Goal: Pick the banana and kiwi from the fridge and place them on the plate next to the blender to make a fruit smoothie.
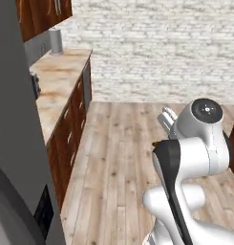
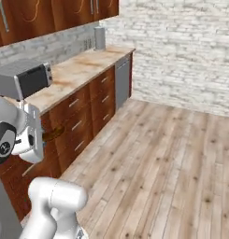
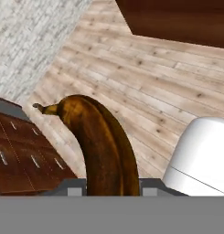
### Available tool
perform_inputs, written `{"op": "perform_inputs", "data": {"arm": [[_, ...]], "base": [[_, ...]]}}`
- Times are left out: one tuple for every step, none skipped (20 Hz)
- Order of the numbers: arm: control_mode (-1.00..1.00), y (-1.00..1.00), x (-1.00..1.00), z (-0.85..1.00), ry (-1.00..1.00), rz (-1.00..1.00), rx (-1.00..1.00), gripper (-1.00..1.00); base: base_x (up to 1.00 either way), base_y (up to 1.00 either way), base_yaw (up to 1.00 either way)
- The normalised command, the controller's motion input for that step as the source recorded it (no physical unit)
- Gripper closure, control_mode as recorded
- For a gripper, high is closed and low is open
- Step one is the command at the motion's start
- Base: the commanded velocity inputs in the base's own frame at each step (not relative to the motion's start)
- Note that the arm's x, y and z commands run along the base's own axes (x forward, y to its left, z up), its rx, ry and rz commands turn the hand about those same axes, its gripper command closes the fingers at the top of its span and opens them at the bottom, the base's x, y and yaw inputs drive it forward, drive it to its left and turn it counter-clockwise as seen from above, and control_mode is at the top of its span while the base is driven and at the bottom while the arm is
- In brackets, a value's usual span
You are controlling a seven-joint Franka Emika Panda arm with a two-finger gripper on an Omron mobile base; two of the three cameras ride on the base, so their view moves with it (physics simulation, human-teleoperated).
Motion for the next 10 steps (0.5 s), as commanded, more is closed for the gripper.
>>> {"op": "perform_inputs", "data": {"arm": [[1.00, 0.00, 0.00, 0.00, 0.00, 0.00, 0.00, 1.00], [1.00, 0.00, 0.00, 0.00, 0.00, 0.00, 0.00, 1.00], [1.00, 0.00, 0.00, 0.00, 0.00, 0.00, 0.00, 1.00], [1.00, 0.00, 0.00, 0.00, 0.00, 0.00, 0.00, 1.00], [1.00, 0.00, 0.00, 0.00, 0.00, 0.00, 0.00, 1.00], [1.00, 0.00, 0.00, 0.00, 0.00, 0.00, 0.00, 1.00], [1.00, 0.00, 0.00, 0.00, 0.00, 0.00, 0.00, 1.00], [1.00, 0.00, 0.00, 0.00, 0.00, 0.00, 0.00, 1.00], [1.00, 0.00, 0.00, 0.00, 0.00, 0.00, 0.00, 1.00], [1.00, 0.00, 0.00, 0.00, 0.00, 0.00, 0.00, 1.00]], "base": [[0.02, -0.11, -0.95], [0.06, -0.14, -0.94], [0.04, -0.09, -0.95], [0.04, -0.13, -0.95], [0.02, -0.07, -0.95], [0.01, -0.06, -0.95], [0.06, -0.13, -0.93], [0.09, -0.07, -0.92], [0.13, -0.07, -0.90], [0.15, -0.08, -0.90]]}}
